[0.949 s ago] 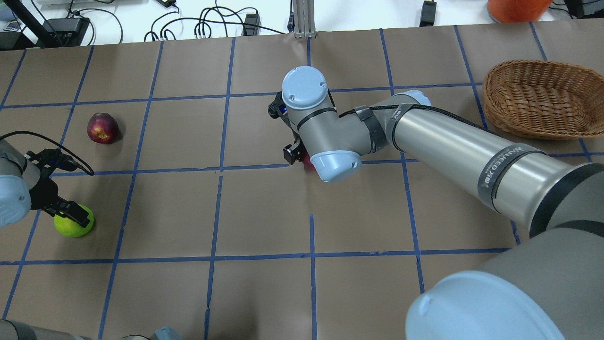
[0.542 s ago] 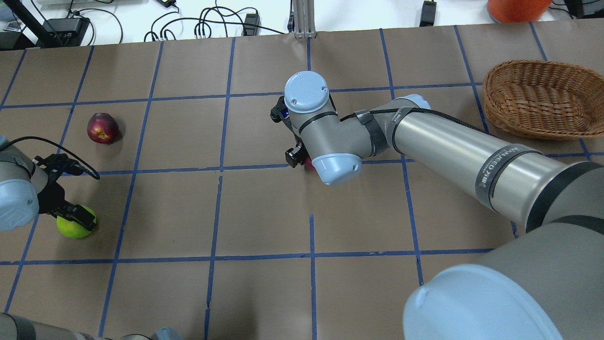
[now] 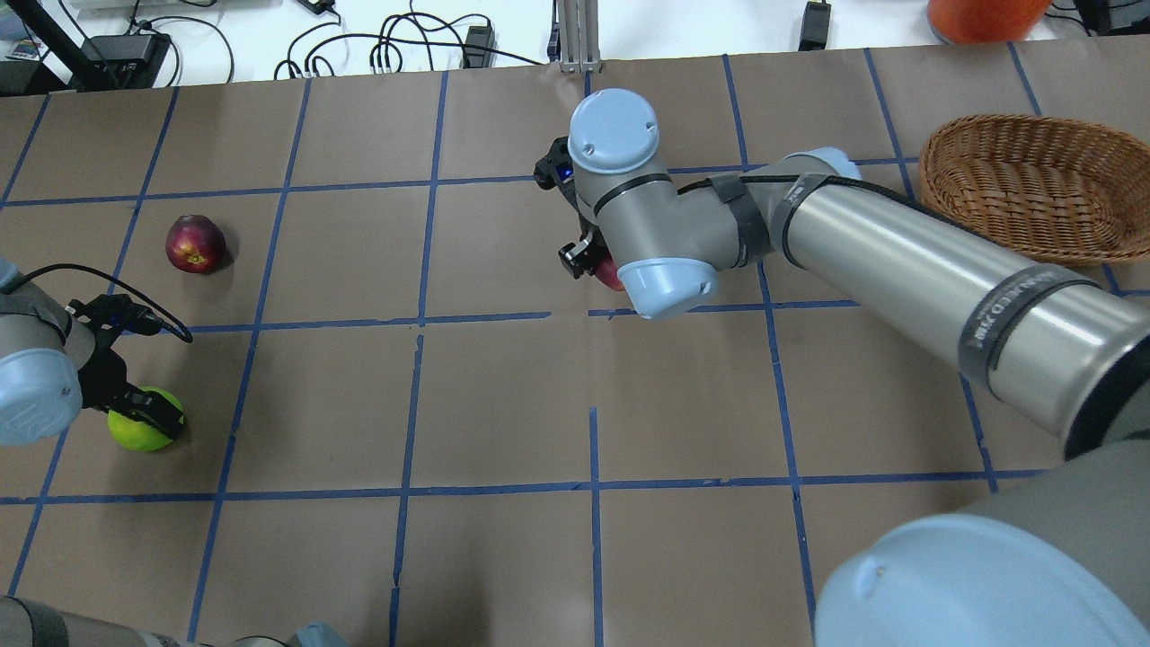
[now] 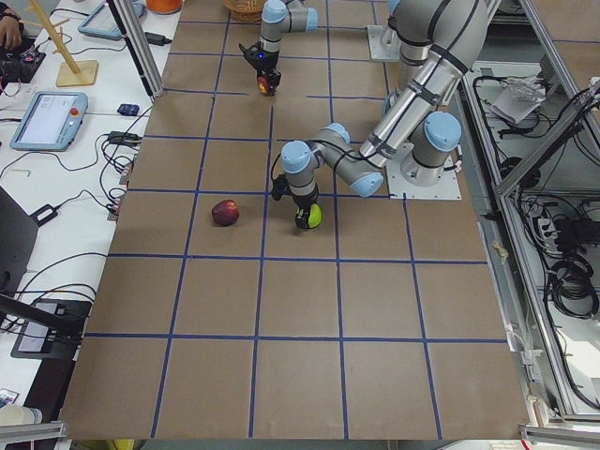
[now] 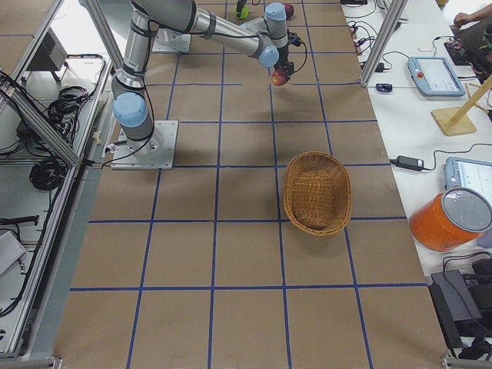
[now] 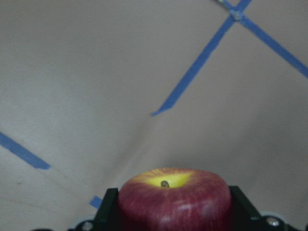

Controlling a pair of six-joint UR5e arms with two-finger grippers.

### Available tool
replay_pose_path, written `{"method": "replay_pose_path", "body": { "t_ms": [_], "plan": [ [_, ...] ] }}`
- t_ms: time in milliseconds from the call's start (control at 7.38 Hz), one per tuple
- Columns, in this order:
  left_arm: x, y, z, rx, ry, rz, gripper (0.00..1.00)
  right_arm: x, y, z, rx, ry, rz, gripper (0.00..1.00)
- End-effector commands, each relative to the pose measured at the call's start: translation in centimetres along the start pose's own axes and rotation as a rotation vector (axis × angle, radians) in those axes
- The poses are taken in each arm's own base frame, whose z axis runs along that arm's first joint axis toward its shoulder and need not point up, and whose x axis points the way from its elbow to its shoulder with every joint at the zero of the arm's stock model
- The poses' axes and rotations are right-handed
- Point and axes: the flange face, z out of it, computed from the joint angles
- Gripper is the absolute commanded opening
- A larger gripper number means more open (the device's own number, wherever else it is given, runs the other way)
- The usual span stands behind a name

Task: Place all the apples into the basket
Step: 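Carry the red apple into the basket with the right gripper while the left lifts, then carry the green apple to the table center with the left gripper and release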

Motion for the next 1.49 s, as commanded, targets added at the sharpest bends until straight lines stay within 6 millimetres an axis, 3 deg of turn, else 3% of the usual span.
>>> {"method": "replay_pose_path", "body": {
  "t_ms": [0, 271, 542, 678, 814, 949, 1085, 1220, 1356],
  "plan": [
    [1.1, -1.3, -2.9, -0.011, 0.031, -0.066, 0.46, 17.3, 5.3, -6.0, -0.043, 0.044, 0.286, 0.18],
    [7.7, -6.0, -7.4, -0.021, 0.084, -0.164, 0.46, 33.6, 13.3, -6.7, -0.06, 0.101, 0.489, 0.17],
    [16.4, -12.4, -11.1, 0.006, 0.045, -0.312, 0.46, 44.5, 21.2, -5.6, -0.098, 0.128, 0.416, 0.17],
    [21.4, -15.2, -12.5, 0.038, 0.076, -0.419, 0.46, 49.2, 24.4, -3.7, -0.104, 0.149, 0.368, 0.15],
    [26.3, -18.0, -12.7, 0.052, 0.113, -0.516, 0.46, 54.0, 26.8, -2.8, -0.103, 0.172, 0.361, 0.14],
    [32.0, -20.3, -12.2, 0.063, 0.162, -0.612, 0.46, 55.4, 27.1, 0.5, -0.077, 0.119, 0.361, 0.16],
    [37.4, -22.7, -10.8, 0.114, 0.194, -0.688, 0.46, 56.6, 28.8, 1.4, -0.072, 0.1, 0.396, 0.37],
    [41.5, -24.1, -8.7, 0.124, 0.198, -0.703, 0.47, 57.0, 28.8, 0.8, -0.053, 0.103, 0.408, 0.99],
    [44.3, -25.3, -6.9, 0.112, 0.213, -0.699, 0.47, 56.9, 29.0, 1.0, -0.061, 0.098, 0.412, 1.0]
  ]
}}
